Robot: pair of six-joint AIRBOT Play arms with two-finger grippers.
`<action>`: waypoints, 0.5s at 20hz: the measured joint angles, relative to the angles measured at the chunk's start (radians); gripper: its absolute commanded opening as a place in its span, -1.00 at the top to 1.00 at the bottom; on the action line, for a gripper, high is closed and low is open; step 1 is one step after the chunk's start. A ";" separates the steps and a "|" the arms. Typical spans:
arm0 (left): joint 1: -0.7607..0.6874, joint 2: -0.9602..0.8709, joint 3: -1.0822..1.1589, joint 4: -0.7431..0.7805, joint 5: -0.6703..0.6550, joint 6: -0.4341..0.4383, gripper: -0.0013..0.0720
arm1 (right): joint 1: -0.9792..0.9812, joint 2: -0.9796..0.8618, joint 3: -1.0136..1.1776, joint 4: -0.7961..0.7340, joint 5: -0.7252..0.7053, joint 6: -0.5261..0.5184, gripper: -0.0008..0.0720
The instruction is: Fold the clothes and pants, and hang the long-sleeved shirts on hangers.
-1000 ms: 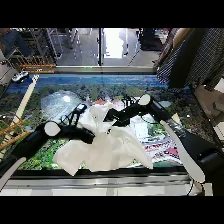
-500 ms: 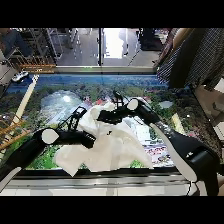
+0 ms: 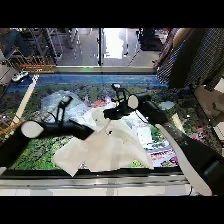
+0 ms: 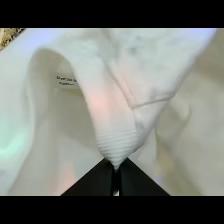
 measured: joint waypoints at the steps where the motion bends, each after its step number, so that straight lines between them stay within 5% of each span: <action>1: 0.018 -0.004 0.045 -0.003 -0.009 -0.003 -0.94 | 0.005 0.020 0.001 -0.015 0.001 -0.003 0.90; 10: 0.059 -0.373 0.307 -0.003 -0.113 0.045 -0.94 | 0.056 0.073 0.003 -0.056 -0.019 -0.018 0.90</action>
